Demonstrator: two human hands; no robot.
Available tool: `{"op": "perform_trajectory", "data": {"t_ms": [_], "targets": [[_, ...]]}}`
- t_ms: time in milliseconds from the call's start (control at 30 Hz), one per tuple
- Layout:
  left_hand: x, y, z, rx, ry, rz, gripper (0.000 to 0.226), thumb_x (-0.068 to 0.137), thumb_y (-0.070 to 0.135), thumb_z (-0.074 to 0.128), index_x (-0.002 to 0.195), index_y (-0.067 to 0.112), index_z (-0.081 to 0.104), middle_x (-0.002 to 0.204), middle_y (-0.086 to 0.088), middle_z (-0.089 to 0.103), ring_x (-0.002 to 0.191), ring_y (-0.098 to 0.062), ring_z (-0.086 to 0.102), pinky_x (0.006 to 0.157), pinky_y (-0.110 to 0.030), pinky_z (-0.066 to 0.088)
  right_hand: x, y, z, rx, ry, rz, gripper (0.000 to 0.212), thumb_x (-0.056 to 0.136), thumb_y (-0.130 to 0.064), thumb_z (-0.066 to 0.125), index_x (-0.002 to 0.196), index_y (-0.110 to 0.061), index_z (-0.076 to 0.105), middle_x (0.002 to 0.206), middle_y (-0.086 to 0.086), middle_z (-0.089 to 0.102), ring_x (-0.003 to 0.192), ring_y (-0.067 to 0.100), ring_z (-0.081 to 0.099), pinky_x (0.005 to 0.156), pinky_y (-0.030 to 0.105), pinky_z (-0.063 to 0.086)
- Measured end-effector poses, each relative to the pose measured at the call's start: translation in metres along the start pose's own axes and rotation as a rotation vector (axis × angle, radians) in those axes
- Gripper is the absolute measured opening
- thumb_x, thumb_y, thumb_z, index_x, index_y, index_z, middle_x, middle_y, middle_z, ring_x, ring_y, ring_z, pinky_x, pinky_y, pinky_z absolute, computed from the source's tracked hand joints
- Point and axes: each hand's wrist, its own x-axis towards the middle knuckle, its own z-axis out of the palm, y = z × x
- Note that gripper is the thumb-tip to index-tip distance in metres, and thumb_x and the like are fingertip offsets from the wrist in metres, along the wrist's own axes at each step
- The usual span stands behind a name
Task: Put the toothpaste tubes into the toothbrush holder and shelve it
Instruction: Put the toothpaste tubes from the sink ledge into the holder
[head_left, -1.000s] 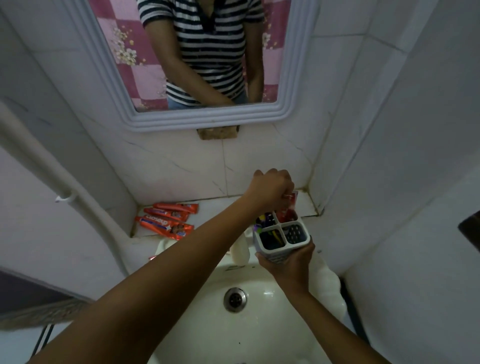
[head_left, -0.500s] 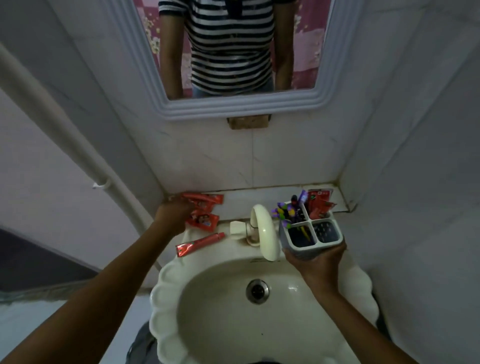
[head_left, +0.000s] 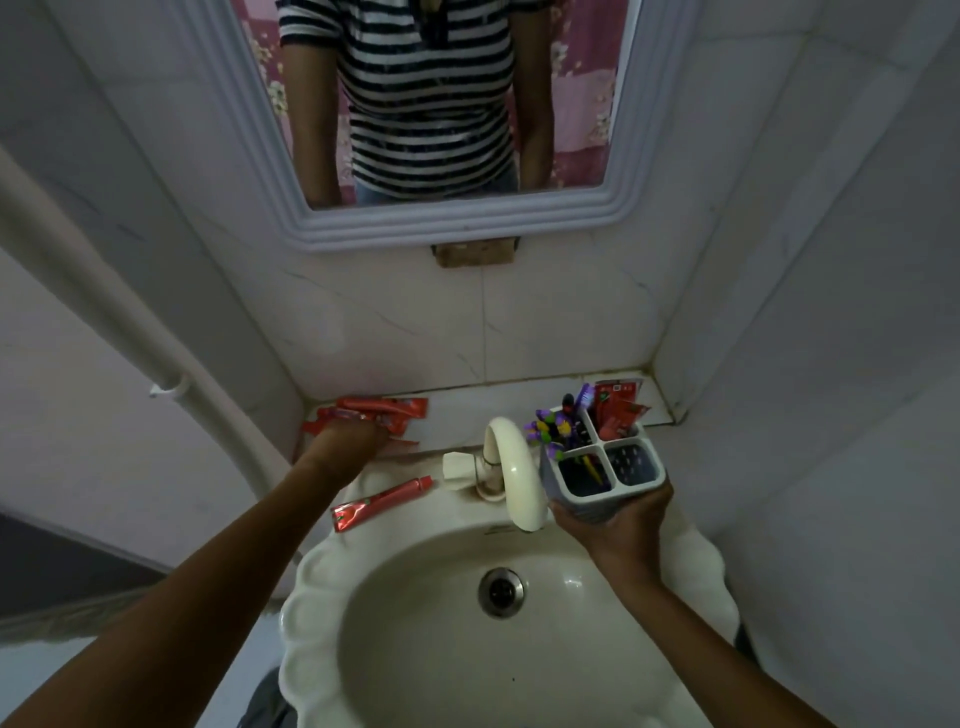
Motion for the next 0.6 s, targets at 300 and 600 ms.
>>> {"op": "perform_trajectory", "data": {"t_ms": [300,600], "targets": [[-0.026,0.039,-0.099,-0.51,0.641,-0.05,0.015,0.089,0.011,0.059,0.096,0.008,0.072,0.08,-0.01,0.076,0.072,-0.026,0.073,0.062,-0.024,0.053,0.001,0.0,0.002,-0.032,0.019,-0.006,0.13,0.042,-0.027,0.107,0.145,-0.01,0.029,0.147,0.007,0.048,0.128,0.016,0.056,0.101,0.019,0.048],[-0.032,0.173,-0.148,-1.04,0.142,0.171,0.009,0.075,0.005,0.077,0.082,0.005,0.071,0.081,-0.011,0.076,0.073,-0.019,0.075,0.073,-0.04,0.063,0.002,-0.006,0.003,0.004,0.015,0.029,0.129,0.039,-0.041,0.105,0.143,-0.015,0.033,0.141,0.004,0.053,0.125,0.017,0.062,0.098,0.02,0.055]]}}
